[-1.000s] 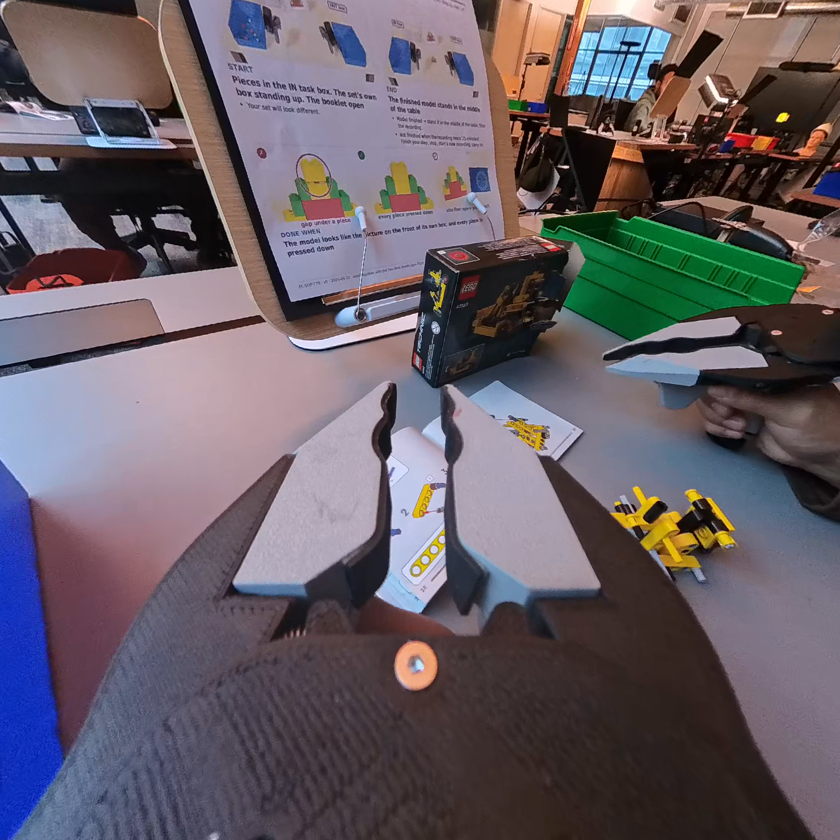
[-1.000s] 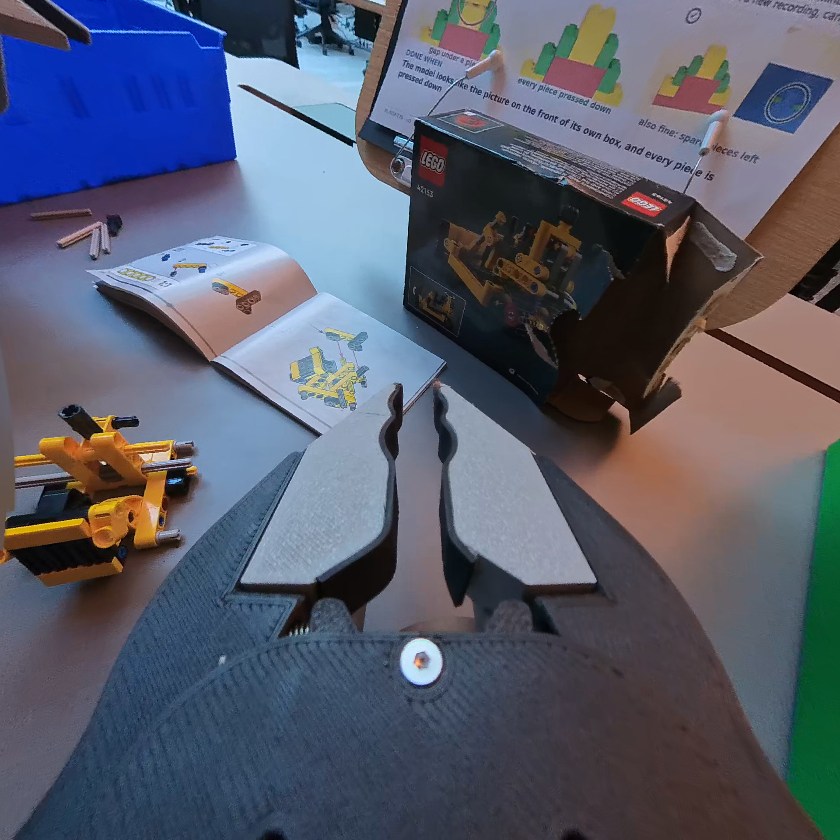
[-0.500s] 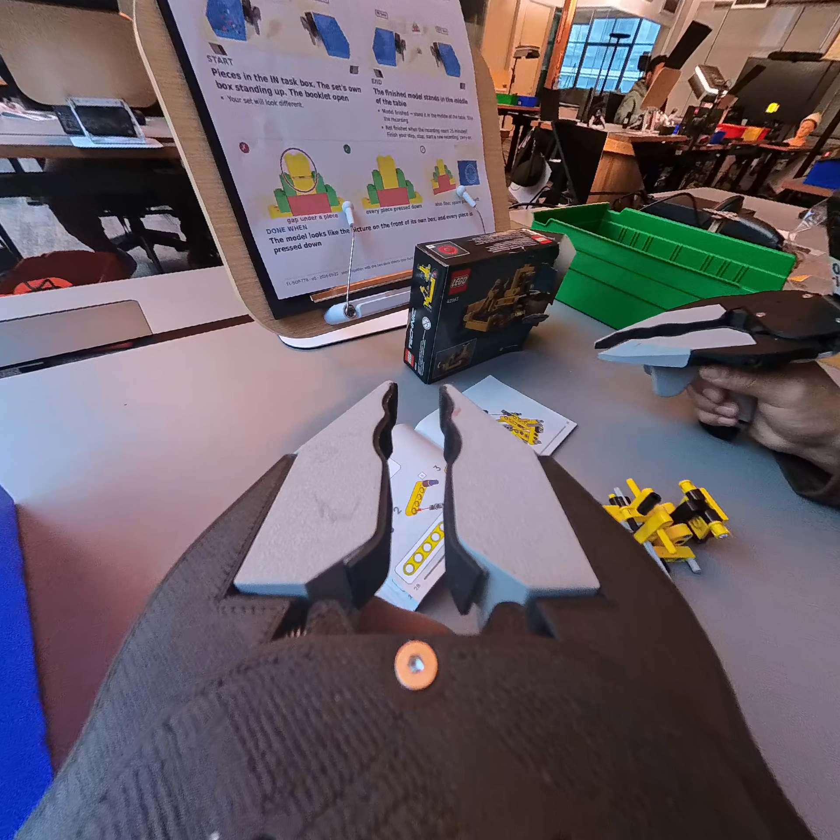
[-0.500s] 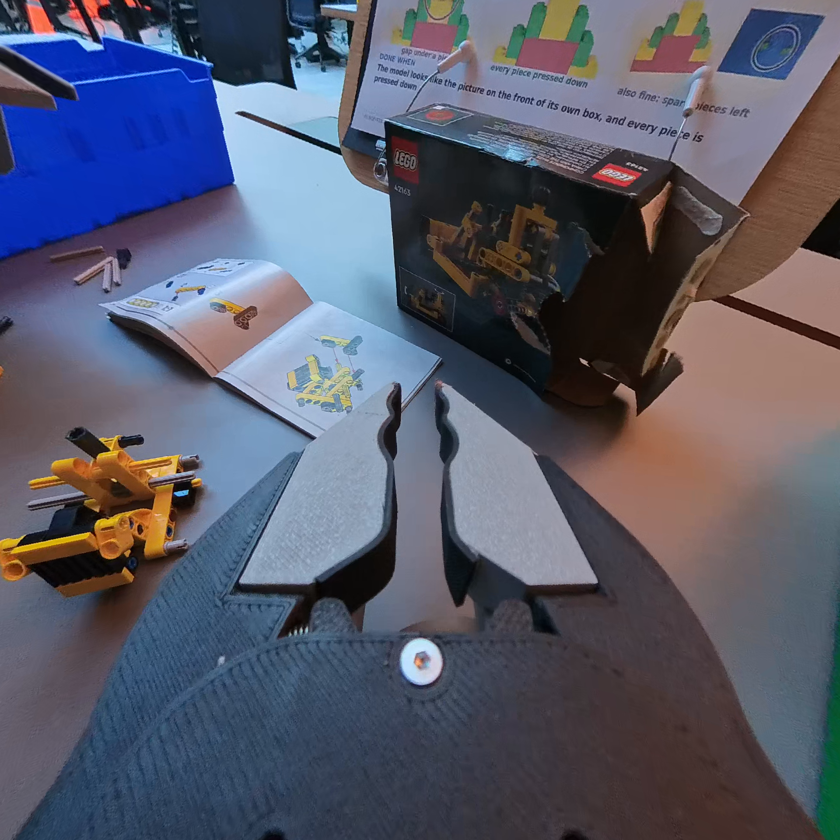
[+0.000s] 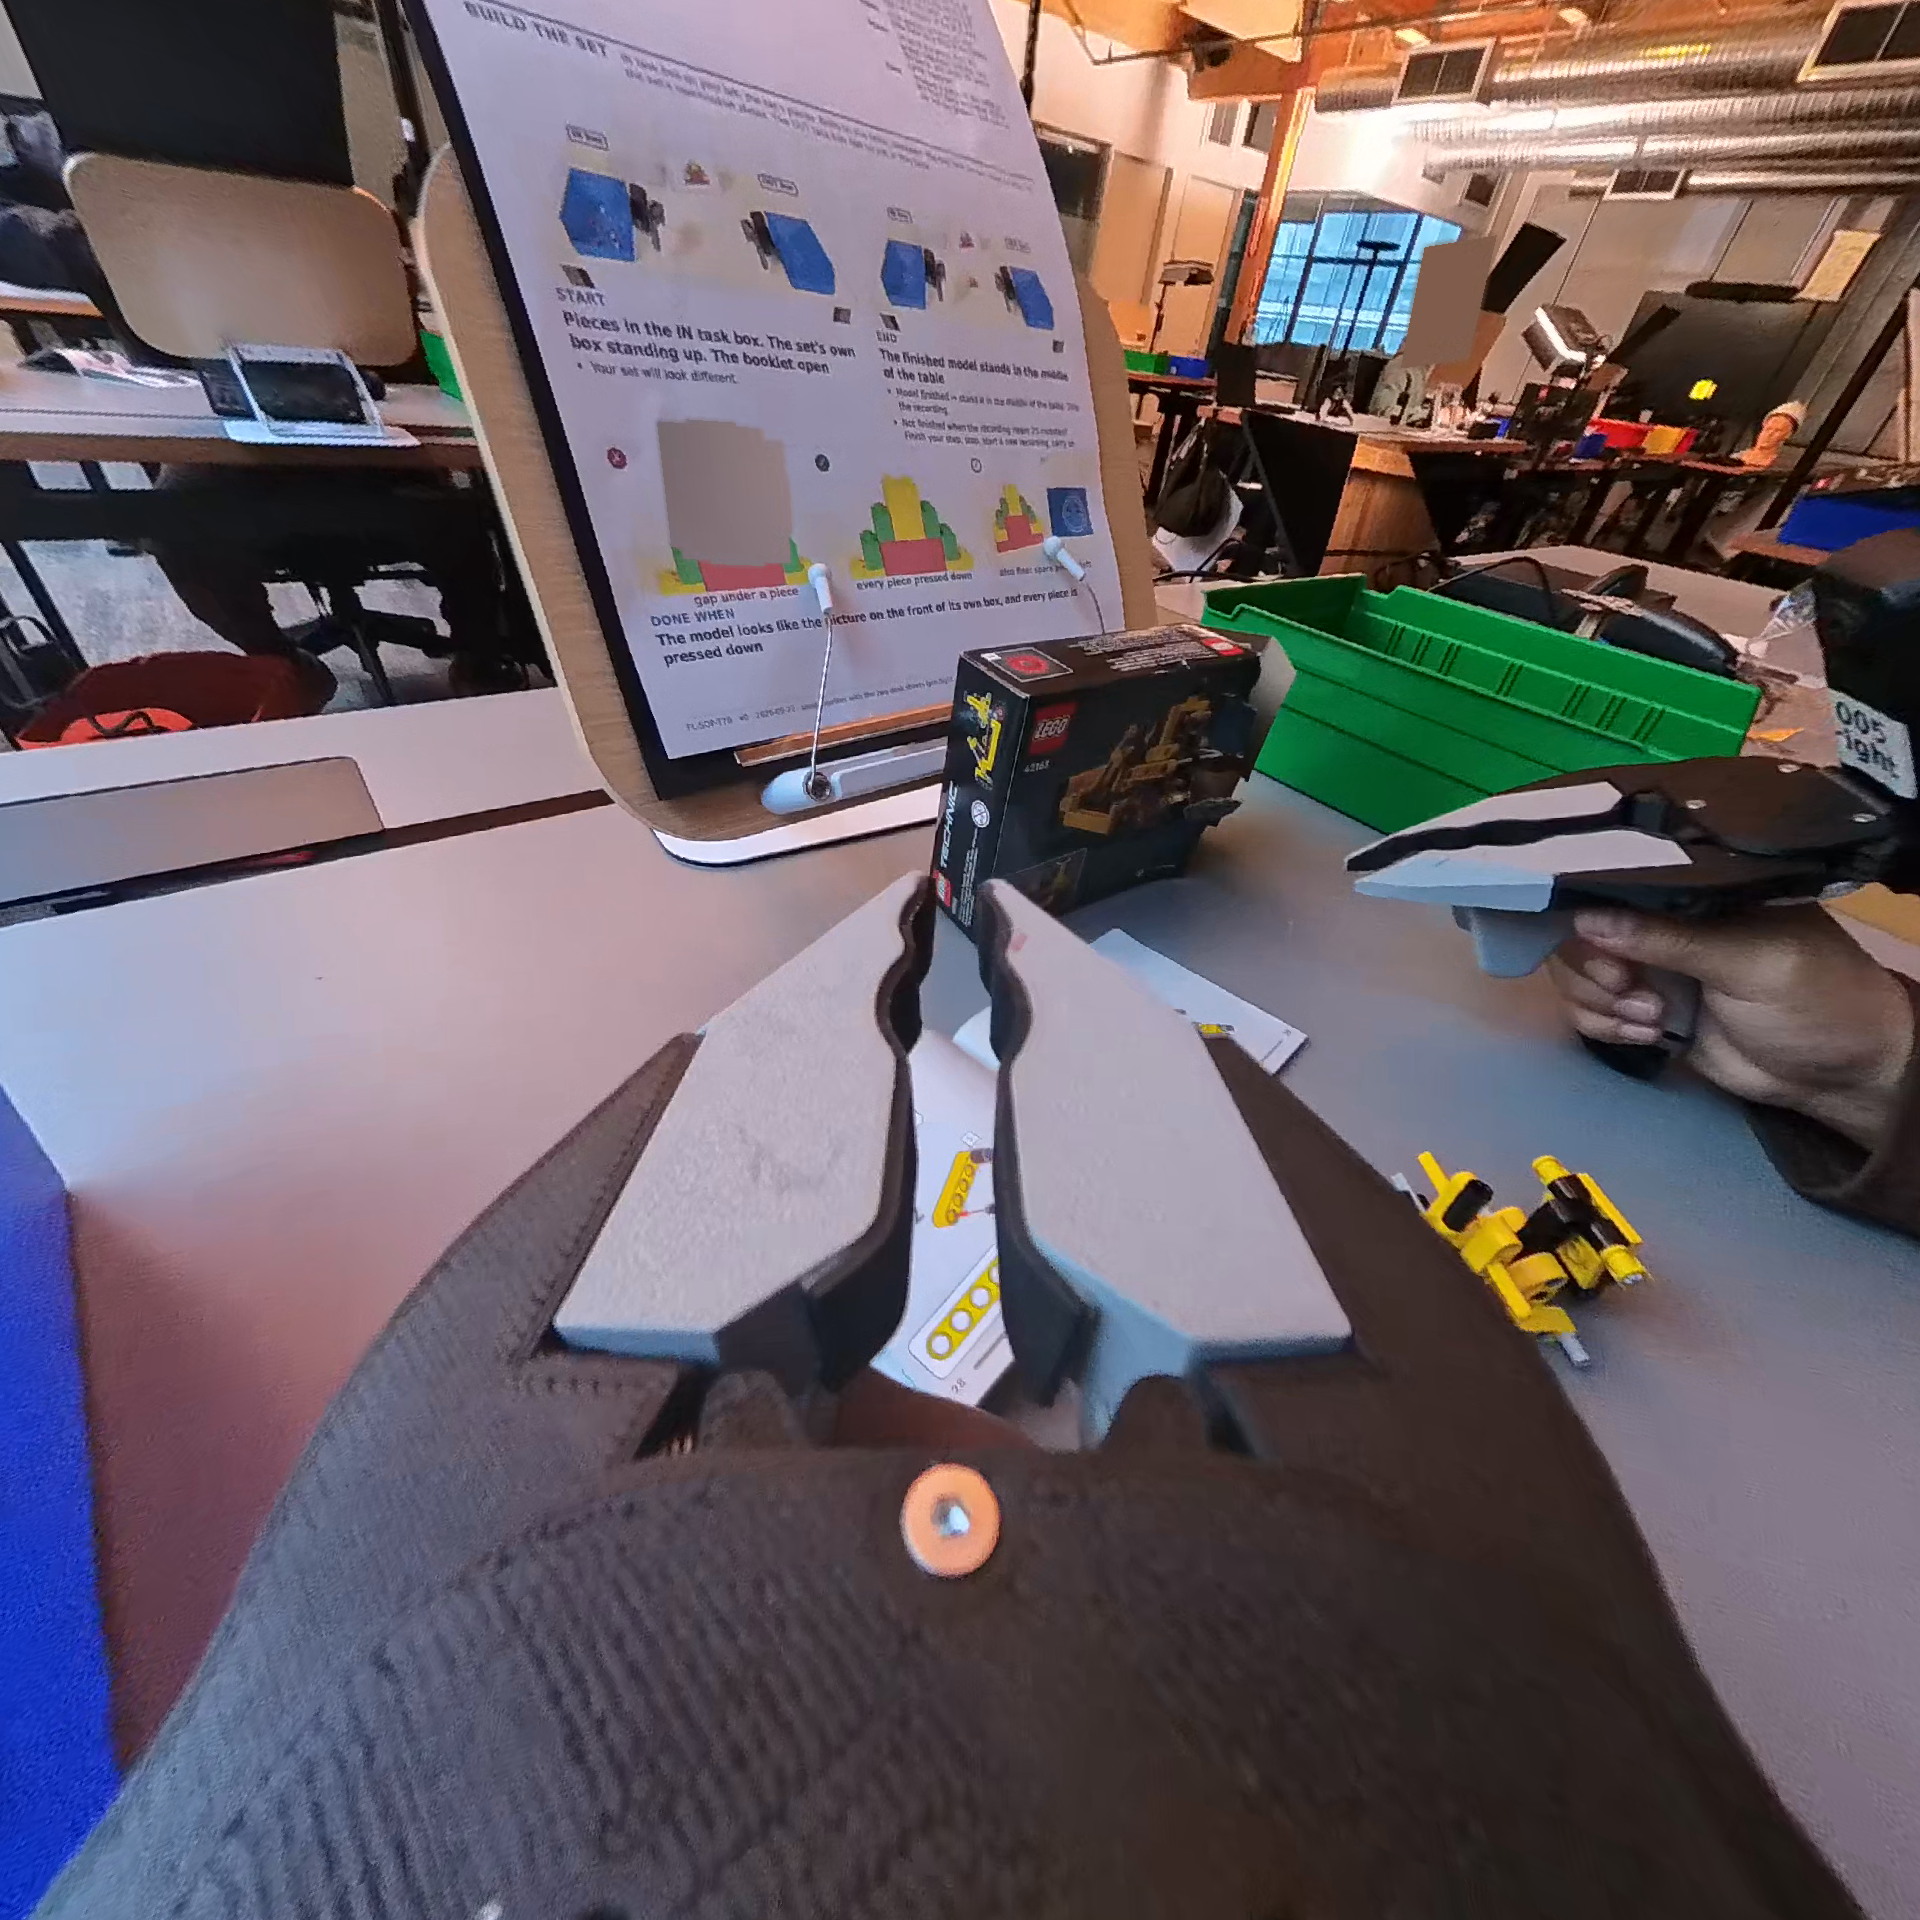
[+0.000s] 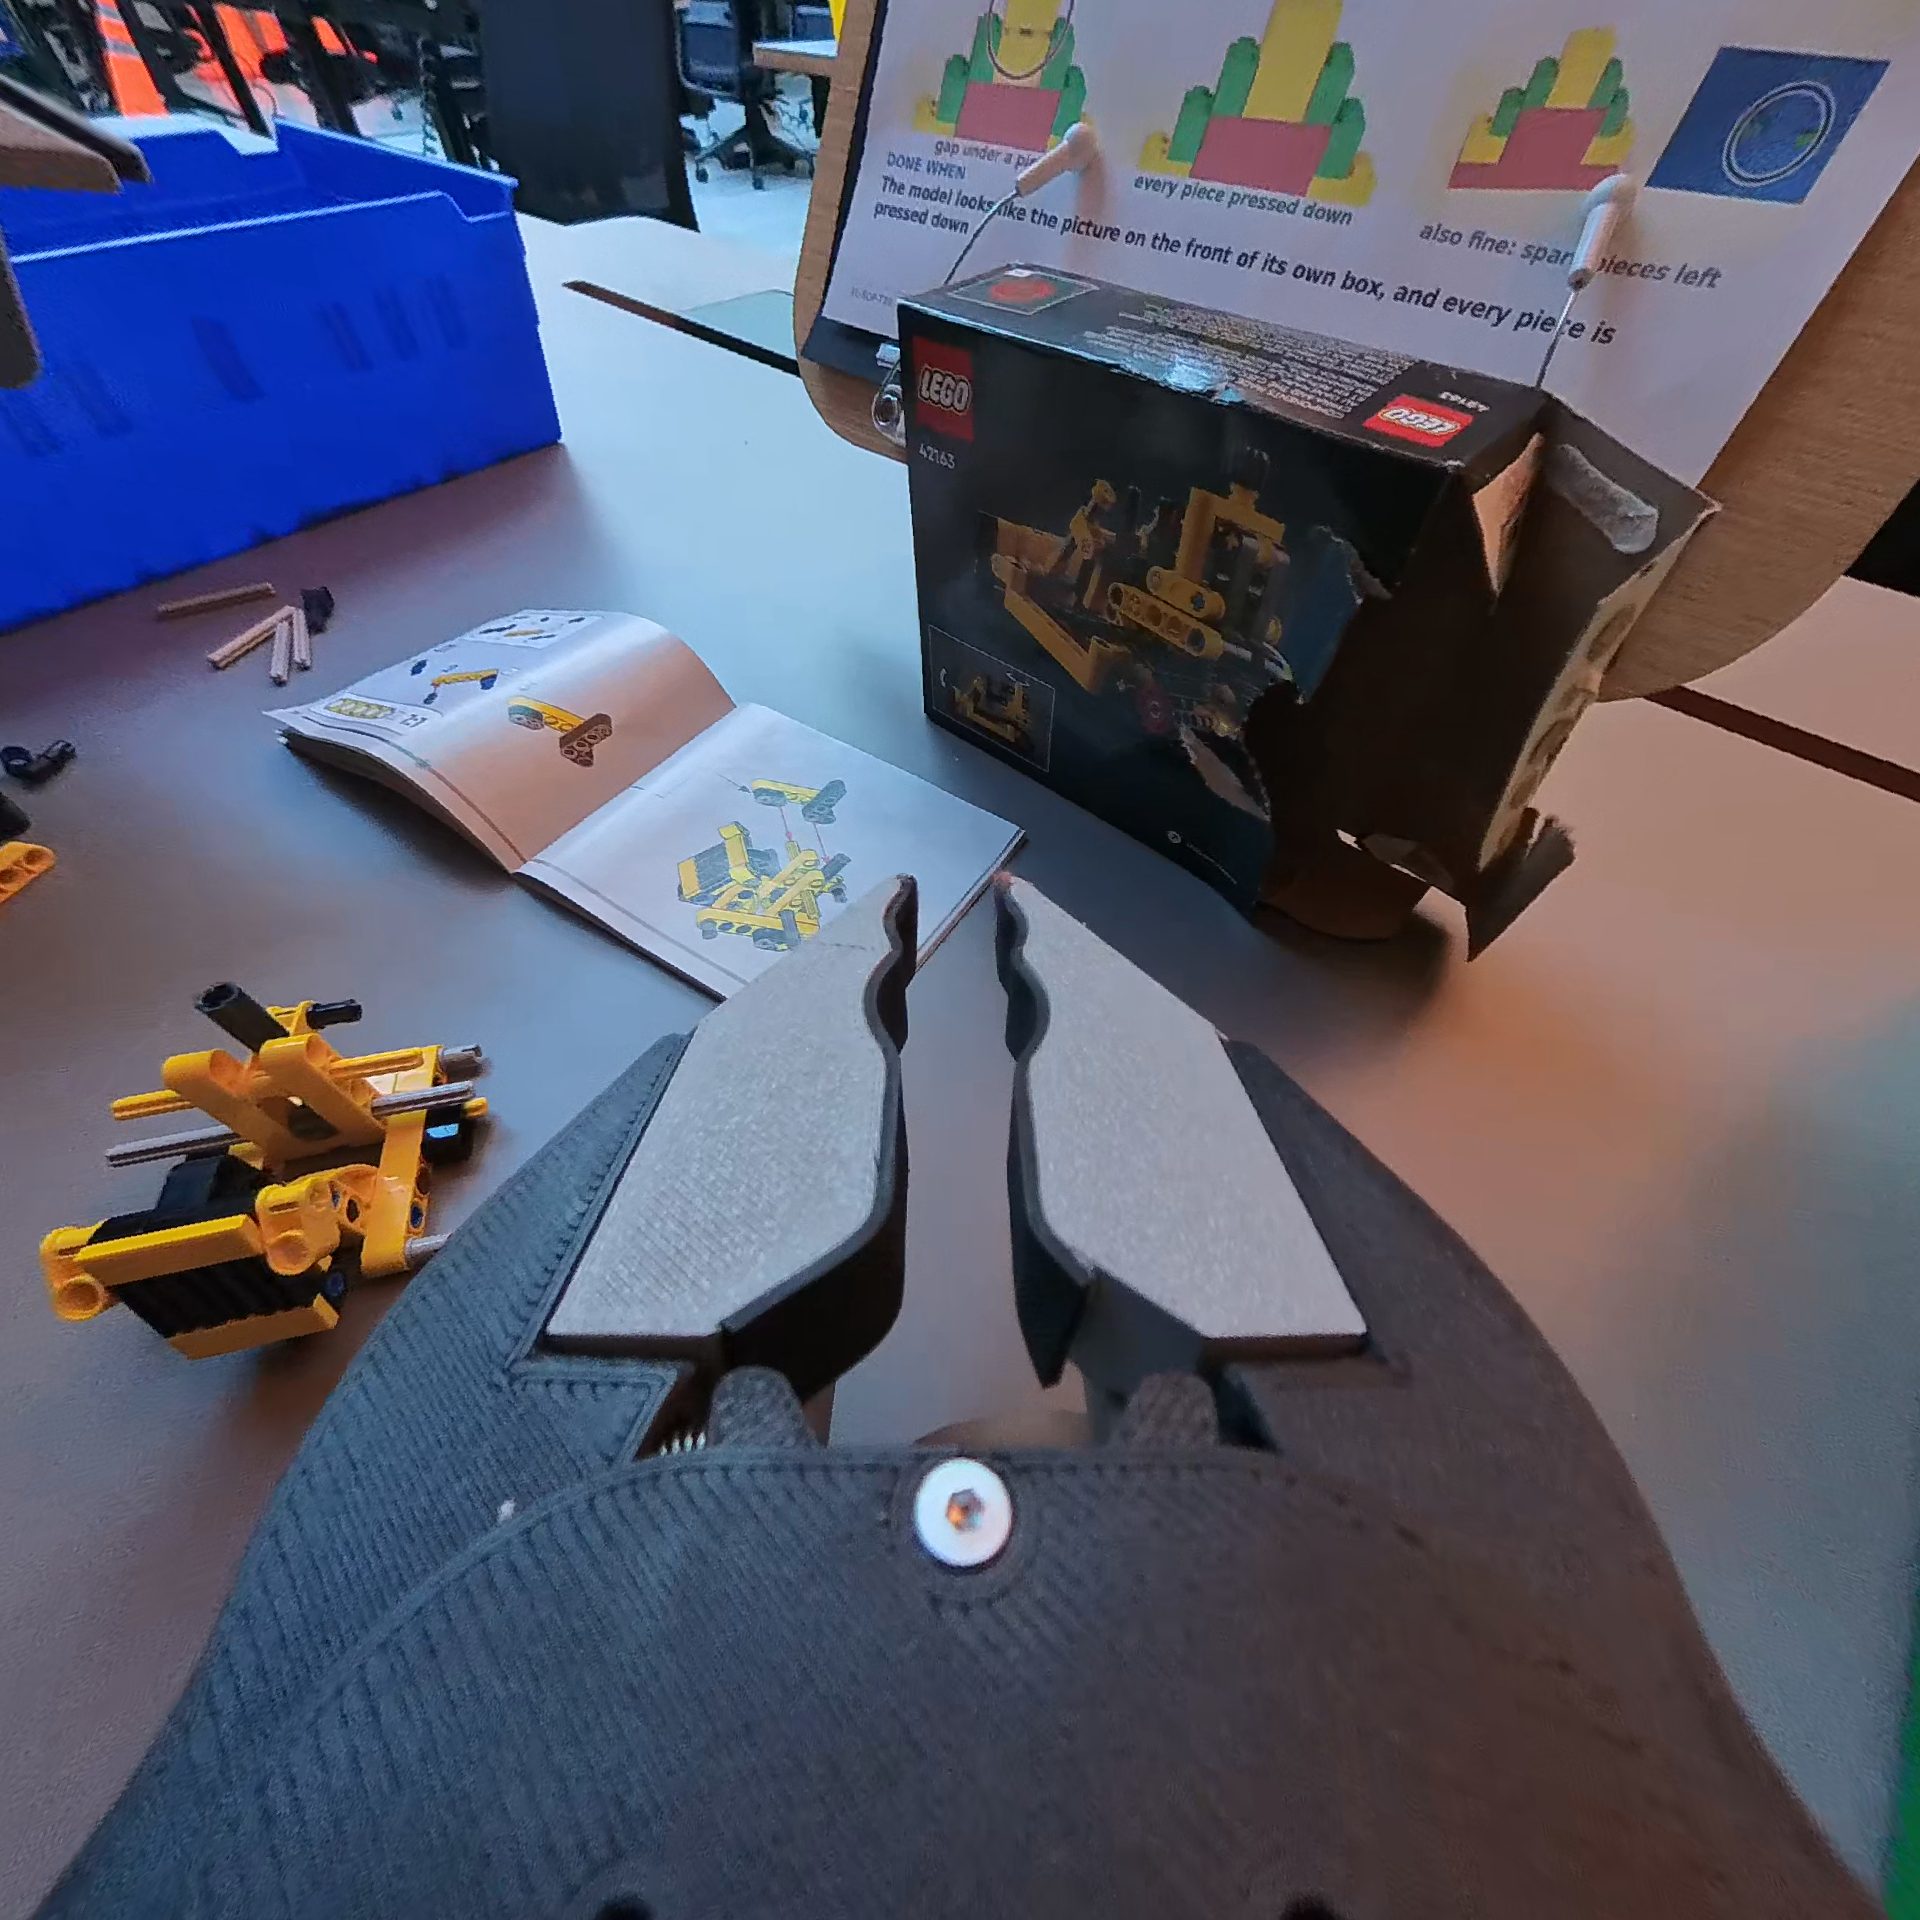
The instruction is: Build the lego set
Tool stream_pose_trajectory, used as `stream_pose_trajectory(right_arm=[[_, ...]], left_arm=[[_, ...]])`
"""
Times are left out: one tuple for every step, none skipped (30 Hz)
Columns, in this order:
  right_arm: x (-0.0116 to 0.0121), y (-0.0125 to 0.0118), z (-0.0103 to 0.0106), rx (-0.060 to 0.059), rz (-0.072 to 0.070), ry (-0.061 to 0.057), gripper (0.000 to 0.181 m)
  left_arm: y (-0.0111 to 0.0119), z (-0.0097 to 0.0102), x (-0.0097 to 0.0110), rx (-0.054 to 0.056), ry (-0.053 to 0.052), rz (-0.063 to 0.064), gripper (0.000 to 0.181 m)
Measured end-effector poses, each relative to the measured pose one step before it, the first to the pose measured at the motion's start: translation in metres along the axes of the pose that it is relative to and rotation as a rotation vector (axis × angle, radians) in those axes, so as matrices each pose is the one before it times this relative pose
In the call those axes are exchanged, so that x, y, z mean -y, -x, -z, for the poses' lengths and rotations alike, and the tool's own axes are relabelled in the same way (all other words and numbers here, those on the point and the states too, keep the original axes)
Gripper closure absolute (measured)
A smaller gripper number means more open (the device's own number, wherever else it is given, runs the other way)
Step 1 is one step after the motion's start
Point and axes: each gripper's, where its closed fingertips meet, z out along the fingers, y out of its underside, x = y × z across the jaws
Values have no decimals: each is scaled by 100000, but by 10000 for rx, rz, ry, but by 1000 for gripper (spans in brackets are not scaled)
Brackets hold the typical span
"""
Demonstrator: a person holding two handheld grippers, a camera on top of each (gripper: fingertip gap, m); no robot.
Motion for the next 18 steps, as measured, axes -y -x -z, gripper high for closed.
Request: stream_pose_trajectory(right_arm=[[24, 85, -3, 33, 5, -11, 170], [11, 76, -22, 31, 6, -3, 170], [-28, 53, -26, 17, 15, 14, 170], [-38, 47, -26, 8, 23, 23, 170], [-23, 29, -20, 4, 23, 17, 170], [8, 29, 5, 0, 17, 2, 170], [30, 14, 15, -2, 13, -12, 170], [33, -1, 19, -6, 10, -16, 170], [35, -16, 29, -4, 2, -12, 170], [20, -9, 19, 1, -6, -5, 170], [22, -26, 16, -3, -5, -5, 170], [12, -26, 25, -12, 2, -8, 170], [22, -34, 10, -13, 3, -4, 170], [9, -25, 16, -7, 0, -4, 170], [14, 4, 18, -1, -1, -8, 170], [27, -9, 10, -3, 4, -8, 170], [14, -2, 13, -9, 10, -6, 170], [4, -13, 0, -11, 11, -3, 170]], left_arm=[[-140, -51, -96, -35, 36, -40, 176], [-134, -37, -84, -35, 27, -37, 176], [-110, -41, -64, -31, 29, -37, 176], [-53, -26, -49, -7, 19, -30, 176], [-40, -20, -37, -10, 11, -28, 177], [-15, -8, -20, -4, 7, -13, 177], [-19, 5, -6, -7, -4, 0, 178], [-17, -1, 3, -11, -2, 1, 178], [3, 7, 4, 0, -4, -5, 178], [9, 15, 7, 4, -7, -8, 179], [-9, 1, -1, -5, 1, 3, 179], [-20, -1, -14, -17, 11, 10, 179], [-6, -8, -3, -2, 3, 6, 179], [-14, 2, -3, -1, -7, -11, 179], [-14, -11, -18, 1, 5, -16, 179], [-16, -4, -17, -3, 12, -10, 179], [-45, 0, -9, -15, 5, -8, 179], [-24, 1, 7, 0, -8, -9, 180]])
